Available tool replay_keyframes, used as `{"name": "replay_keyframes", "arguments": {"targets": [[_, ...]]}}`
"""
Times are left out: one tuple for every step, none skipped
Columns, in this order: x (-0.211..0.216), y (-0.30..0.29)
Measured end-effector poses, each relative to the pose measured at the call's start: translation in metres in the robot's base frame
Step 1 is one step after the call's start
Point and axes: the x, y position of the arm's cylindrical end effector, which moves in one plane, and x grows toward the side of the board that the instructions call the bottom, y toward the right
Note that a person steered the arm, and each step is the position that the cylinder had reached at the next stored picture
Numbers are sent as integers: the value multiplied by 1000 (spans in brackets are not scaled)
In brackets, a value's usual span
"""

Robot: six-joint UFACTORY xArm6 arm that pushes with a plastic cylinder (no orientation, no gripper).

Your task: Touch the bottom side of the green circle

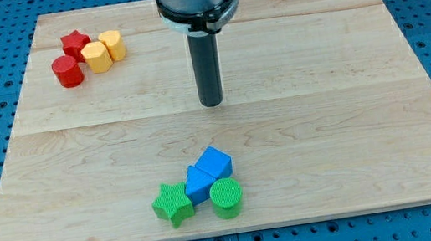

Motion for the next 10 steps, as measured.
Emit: {"name": "replay_keyframes", "arguments": {"targets": [[7, 0], [8, 11], [33, 76], [94, 142], [139, 144], [185, 162], [187, 159], [186, 137], [187, 85], [187, 29]]}}
